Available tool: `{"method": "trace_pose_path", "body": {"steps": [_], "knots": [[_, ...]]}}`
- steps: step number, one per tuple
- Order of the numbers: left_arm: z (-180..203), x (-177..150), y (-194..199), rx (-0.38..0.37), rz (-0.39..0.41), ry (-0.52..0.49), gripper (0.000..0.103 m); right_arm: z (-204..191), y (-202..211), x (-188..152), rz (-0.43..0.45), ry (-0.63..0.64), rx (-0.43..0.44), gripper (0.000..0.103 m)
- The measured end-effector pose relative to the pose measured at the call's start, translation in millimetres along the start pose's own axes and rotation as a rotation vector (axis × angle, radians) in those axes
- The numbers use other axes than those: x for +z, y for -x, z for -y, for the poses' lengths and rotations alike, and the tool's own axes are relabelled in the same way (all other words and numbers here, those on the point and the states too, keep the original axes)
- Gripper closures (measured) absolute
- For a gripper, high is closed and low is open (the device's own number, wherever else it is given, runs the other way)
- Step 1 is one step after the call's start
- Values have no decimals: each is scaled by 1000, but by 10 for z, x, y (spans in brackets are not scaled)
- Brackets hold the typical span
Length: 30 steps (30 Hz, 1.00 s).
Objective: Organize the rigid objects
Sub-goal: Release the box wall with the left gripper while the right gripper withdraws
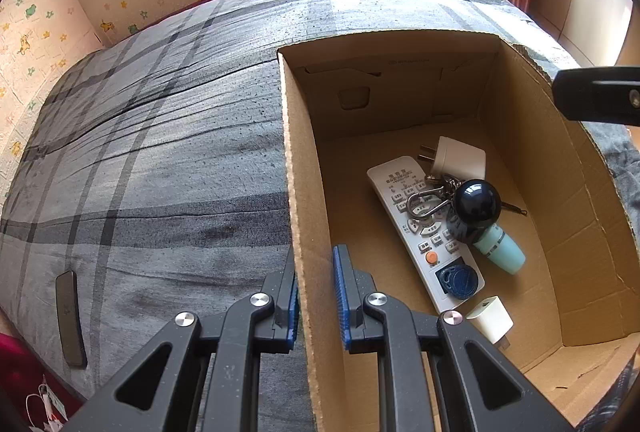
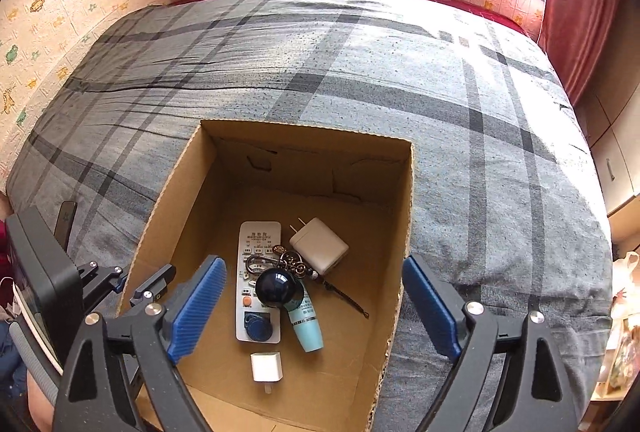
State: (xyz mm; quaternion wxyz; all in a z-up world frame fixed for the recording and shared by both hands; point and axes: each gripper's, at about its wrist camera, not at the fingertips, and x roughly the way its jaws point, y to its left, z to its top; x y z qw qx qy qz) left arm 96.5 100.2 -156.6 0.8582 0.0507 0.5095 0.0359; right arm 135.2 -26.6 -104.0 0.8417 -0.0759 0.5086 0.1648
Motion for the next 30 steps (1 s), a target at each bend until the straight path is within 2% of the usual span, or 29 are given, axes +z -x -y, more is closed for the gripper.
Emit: {"method": "trace_pose_path", "body": {"steps": [4, 14, 18, 19, 20, 21, 23, 25, 27, 30], "knots": [[-1, -6, 3, 0, 3, 1, 86, 46, 167, -117, 27, -27, -23, 0], [35, -24, 9, 18, 8, -10, 85, 17, 640, -573, 73, -48, -75, 0], [59, -24, 18, 36, 8, -22, 83, 33, 718, -746, 66, -59, -65, 0], [67, -25, 32, 50, 10, -24, 80, 40, 733, -770, 66, -60, -69, 0], [71, -30, 54, 64, 14, -22, 62, 50, 751, -792, 70, -62, -73, 0], [63, -40, 84, 68, 21, -16, 37, 64, 772, -812, 75, -67, -74, 0], [34, -65, 179, 65, 42, 8, 11, 98, 812, -846, 83, -81, -69, 0], [16, -100, 290, 47, 51, 24, 8, 130, 849, -872, 95, -95, -68, 0], [20, -144, 409, 40, 52, 39, 0, 155, 862, -896, 98, -104, -69, 0], [85, -215, 643, 29, 87, 37, 0, 193, 864, -937, 98, -121, -59, 0]]}}
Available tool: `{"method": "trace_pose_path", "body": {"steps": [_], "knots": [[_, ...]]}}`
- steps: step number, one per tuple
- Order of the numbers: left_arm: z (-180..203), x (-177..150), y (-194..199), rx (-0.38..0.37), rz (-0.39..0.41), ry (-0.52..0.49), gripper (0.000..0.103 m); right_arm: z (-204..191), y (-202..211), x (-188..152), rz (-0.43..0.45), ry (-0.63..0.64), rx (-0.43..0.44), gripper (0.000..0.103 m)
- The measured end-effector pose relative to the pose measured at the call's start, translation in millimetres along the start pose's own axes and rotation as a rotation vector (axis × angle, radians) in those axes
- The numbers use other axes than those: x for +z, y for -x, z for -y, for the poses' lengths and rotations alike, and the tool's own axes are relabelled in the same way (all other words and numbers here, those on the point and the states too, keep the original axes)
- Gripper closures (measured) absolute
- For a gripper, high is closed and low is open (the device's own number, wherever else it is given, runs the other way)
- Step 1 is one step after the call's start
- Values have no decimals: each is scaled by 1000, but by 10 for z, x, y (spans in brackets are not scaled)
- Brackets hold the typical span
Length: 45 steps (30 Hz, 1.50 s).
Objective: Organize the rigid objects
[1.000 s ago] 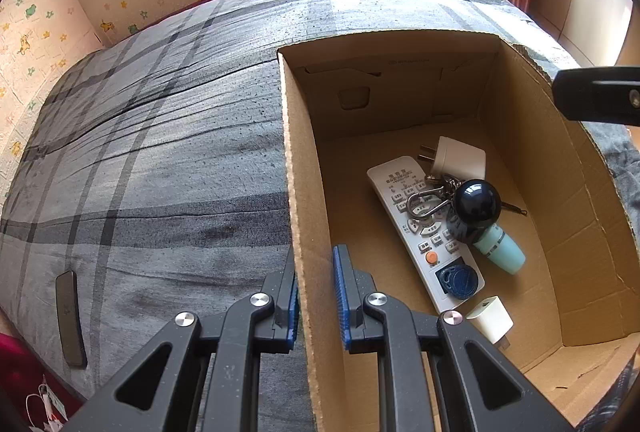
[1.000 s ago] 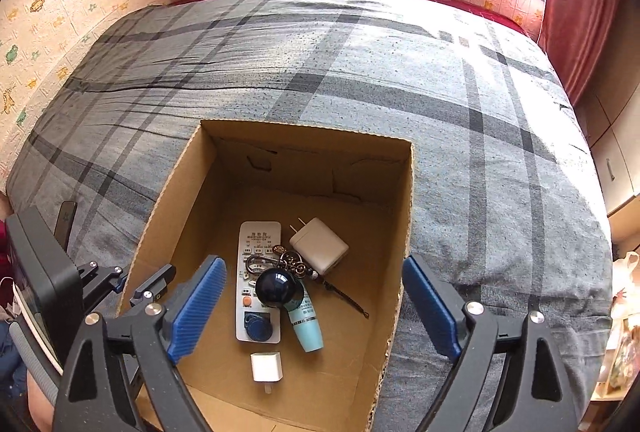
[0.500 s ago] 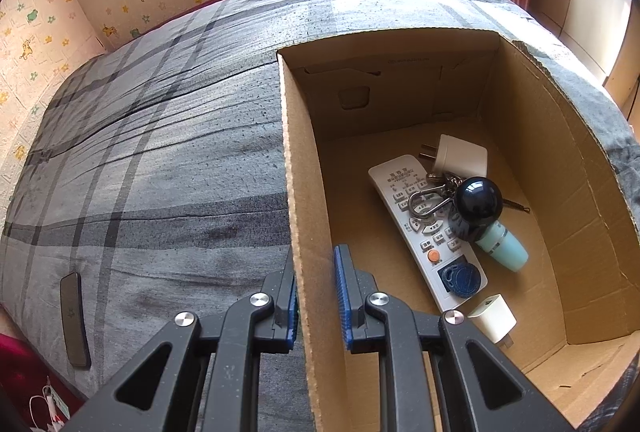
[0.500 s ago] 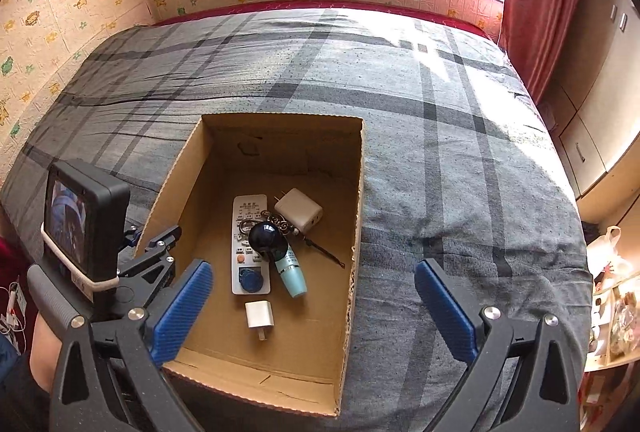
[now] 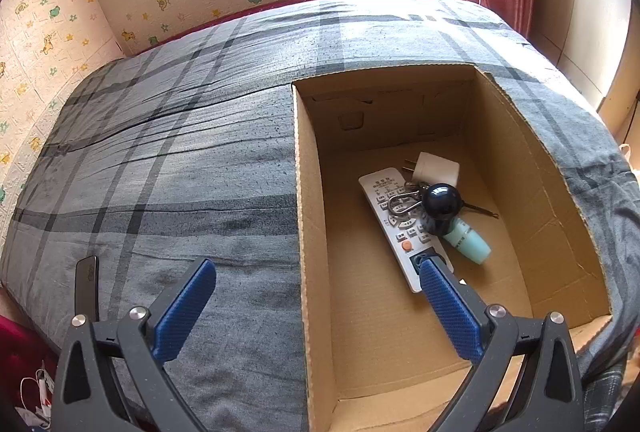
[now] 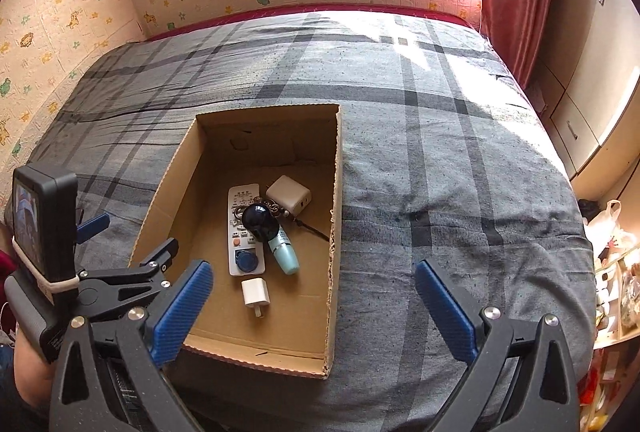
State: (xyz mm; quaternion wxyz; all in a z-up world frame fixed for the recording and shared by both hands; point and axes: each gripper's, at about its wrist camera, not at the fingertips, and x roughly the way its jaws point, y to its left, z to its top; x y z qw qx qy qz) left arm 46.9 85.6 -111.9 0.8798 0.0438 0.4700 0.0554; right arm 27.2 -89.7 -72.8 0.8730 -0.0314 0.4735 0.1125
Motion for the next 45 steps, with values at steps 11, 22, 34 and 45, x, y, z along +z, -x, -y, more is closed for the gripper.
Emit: {"method": "trace_pose_path", "body": {"steps": [11, 22, 34, 45], "knots": [[306, -179, 634, 54, 67, -57, 0, 56, 231, -134, 49, -14, 12, 0], [365, -298, 1104, -3, 115, 21, 0, 45, 536, -239, 102, 0, -1, 0], [452, -448, 1367, -4, 163, 19, 0, -17, 760, -393, 145, 25, 2, 0], [467, -511, 1468, -20, 182, 38, 0, -9, 823, -498, 153, 27, 10, 0]]}}
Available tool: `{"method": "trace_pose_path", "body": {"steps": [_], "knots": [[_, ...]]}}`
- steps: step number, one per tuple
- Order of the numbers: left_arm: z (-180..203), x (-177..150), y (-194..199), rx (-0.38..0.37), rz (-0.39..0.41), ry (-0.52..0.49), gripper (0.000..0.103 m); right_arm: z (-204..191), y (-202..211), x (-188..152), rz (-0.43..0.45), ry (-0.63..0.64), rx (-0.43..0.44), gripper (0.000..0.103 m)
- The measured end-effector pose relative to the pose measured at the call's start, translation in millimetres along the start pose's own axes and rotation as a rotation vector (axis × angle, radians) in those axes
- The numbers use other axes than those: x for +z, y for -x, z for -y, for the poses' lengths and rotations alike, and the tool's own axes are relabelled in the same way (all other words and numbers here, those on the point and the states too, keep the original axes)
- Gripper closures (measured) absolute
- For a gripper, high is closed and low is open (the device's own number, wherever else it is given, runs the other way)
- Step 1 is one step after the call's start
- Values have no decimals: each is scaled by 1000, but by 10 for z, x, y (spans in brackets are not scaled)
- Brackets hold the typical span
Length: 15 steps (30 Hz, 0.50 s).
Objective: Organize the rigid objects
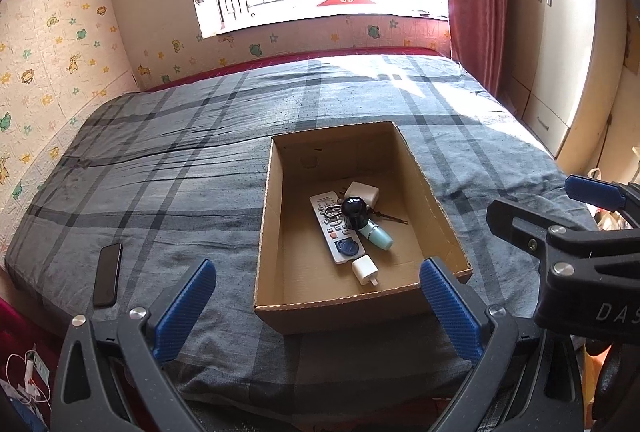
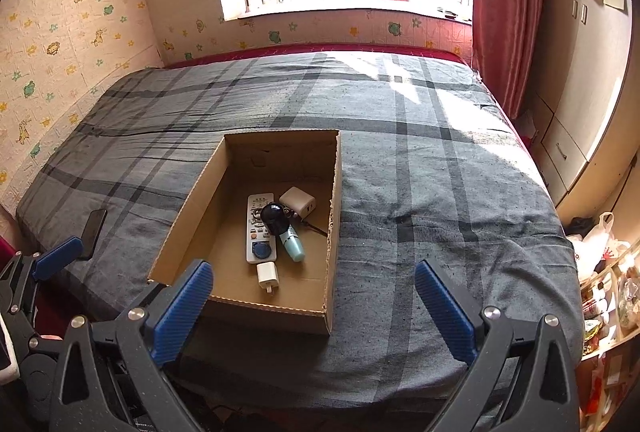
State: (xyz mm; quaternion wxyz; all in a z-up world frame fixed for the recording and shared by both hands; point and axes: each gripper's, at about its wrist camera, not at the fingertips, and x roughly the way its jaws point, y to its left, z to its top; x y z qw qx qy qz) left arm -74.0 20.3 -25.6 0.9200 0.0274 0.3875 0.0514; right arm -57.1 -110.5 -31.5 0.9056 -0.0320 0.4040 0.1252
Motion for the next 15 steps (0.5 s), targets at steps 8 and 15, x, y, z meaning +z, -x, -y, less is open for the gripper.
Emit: {"method": "trace_pose_path", "body": {"steps": [8, 15], "knots": [[30, 0, 62, -3, 17, -6, 0, -13, 33, -25, 4, 3, 0, 0], [41, 6, 92, -10, 26, -9, 0, -22, 49, -34, 8, 12, -2, 0]]}}
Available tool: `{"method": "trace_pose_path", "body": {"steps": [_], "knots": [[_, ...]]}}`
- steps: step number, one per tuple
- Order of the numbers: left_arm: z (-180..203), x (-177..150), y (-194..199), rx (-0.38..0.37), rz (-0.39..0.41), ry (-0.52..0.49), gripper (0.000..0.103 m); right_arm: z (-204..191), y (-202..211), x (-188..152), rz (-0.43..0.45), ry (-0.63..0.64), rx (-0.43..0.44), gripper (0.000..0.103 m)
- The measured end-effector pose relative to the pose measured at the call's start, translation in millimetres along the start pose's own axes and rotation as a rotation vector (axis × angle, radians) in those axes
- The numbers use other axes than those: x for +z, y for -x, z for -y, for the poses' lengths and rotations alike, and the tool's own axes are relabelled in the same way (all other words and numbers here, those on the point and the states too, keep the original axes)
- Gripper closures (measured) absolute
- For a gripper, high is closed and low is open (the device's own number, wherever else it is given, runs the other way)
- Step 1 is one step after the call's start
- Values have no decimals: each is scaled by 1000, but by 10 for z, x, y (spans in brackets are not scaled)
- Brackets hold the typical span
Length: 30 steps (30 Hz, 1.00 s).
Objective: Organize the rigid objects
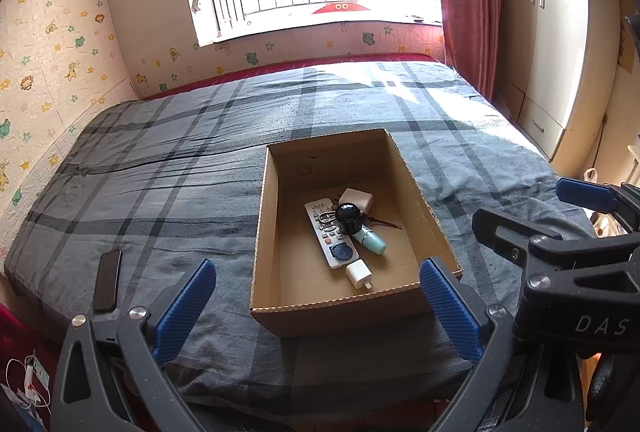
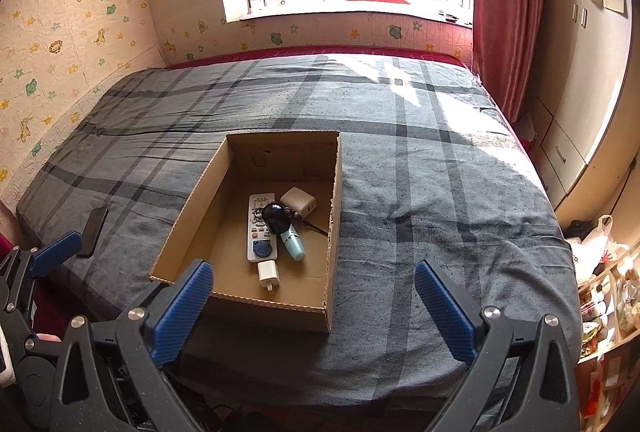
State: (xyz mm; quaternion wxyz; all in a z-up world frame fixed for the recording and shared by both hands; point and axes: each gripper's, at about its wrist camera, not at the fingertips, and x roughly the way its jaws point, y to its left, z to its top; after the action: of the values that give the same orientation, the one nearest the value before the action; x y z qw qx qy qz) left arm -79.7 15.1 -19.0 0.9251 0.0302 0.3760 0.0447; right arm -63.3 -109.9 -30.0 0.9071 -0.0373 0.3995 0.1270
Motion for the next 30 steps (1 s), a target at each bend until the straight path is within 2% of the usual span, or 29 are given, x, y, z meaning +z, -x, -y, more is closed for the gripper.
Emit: {"method": "trace_pose_path", "body": {"steps": [30], "knots": [[91, 4, -53, -35, -6, -21, 0, -20, -43, 1, -13, 10, -7, 0]]}}
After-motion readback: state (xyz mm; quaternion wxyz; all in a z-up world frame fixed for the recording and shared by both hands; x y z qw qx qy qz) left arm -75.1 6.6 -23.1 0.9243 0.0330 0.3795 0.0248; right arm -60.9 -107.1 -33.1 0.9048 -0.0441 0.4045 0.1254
